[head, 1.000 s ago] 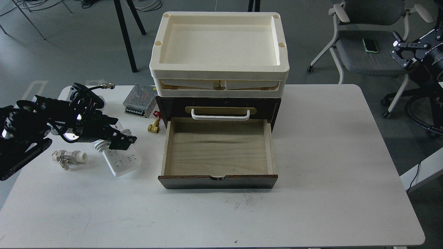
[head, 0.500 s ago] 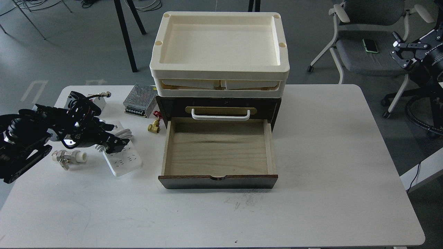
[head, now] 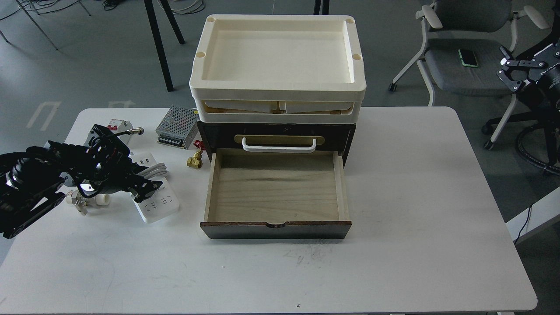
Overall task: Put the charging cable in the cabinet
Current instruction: 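Lower the left gripper onto the white power strip and grasp it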
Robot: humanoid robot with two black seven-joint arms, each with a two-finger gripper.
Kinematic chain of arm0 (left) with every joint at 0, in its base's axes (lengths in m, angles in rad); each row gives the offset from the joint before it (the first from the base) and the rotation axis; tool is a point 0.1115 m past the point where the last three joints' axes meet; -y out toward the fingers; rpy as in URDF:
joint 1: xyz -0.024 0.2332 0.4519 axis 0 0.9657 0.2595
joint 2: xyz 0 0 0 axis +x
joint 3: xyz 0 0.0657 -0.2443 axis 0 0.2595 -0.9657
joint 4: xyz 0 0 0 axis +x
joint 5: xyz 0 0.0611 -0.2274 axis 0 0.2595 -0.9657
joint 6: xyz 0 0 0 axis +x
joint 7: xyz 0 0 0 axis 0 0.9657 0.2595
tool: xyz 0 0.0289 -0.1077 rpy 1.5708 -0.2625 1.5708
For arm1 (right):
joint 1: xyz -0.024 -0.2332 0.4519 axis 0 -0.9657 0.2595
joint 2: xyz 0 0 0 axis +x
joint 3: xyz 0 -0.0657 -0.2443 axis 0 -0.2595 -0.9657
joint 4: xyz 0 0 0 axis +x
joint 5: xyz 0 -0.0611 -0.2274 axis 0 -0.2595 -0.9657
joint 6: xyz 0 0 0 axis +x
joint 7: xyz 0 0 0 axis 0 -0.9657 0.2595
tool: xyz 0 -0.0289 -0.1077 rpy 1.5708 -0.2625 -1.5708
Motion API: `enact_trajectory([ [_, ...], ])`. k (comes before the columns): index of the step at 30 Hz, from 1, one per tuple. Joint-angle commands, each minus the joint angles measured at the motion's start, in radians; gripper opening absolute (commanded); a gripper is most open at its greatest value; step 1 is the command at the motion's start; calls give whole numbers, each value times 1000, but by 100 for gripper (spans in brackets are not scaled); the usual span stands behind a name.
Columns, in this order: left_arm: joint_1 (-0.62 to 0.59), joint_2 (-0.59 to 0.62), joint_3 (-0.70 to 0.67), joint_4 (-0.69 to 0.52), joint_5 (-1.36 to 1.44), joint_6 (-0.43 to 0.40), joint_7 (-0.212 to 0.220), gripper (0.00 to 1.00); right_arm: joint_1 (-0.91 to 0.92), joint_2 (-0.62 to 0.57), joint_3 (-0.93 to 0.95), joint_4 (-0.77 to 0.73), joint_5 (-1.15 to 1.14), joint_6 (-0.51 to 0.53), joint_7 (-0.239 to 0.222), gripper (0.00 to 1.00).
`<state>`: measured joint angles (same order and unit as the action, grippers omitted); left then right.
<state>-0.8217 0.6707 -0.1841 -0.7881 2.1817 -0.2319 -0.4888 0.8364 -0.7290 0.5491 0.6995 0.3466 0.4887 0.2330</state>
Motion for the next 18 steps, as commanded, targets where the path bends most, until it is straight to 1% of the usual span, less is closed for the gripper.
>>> enact_trajectory([
  [1,4,0,2,15,0,-4,0,3,0,-1,0,0,0,0,0,100],
  [4,6,0,0,21,0,0,0,1,-5,-1,9,0,0,0,0,100],
  [11,-13,15,-3,9,0,-4,0,0,-16,-3,12,0,0,0,0,100],
  [14,-30,84,-5,-39,0,-14,0,0,-16,-16,15,0,0,0,0,100],
  [16,-48,131,-11,-85,0,-36,0,0,-19,-21,21,0,0,0,0,100],
  [18,-76,194,-12,-153,0,-59,0,0,-22,-24,23,0,0,0,0,100],
])
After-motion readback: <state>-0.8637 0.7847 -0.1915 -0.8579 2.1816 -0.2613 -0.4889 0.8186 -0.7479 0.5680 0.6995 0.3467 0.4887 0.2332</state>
